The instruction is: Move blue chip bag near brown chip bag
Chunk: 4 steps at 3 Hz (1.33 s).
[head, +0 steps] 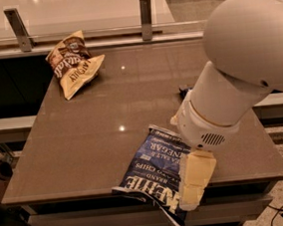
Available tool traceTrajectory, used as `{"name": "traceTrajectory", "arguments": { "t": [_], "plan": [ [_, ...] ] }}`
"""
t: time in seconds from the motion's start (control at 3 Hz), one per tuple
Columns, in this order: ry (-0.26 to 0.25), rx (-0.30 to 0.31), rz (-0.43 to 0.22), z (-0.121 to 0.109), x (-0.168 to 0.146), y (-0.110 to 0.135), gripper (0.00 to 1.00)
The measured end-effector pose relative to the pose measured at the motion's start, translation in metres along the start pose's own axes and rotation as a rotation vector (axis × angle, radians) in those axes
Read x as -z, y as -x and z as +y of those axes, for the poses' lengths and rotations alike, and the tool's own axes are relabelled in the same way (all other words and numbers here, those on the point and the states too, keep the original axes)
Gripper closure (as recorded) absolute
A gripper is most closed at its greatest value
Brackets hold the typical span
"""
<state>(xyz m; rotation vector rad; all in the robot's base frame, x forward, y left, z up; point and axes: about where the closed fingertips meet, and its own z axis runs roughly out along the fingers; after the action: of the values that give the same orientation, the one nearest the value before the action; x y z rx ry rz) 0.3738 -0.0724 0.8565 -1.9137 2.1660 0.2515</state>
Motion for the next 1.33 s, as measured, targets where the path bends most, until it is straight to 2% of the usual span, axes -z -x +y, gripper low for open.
{"name": "traceTrajectory", "arguments": {
  "t": [0.33, 0.67, 1.33],
  "plan": [
    [0.030, 0.040, -0.029, 0.000, -0.025, 0.025, 0.00],
    [0.045, 0.049, -0.012, -0.005, -0.054, 0.041, 0.16],
    [0.041, 0.047, -0.007, -0.005, -0.055, 0.043, 0.62]
  ]
}}
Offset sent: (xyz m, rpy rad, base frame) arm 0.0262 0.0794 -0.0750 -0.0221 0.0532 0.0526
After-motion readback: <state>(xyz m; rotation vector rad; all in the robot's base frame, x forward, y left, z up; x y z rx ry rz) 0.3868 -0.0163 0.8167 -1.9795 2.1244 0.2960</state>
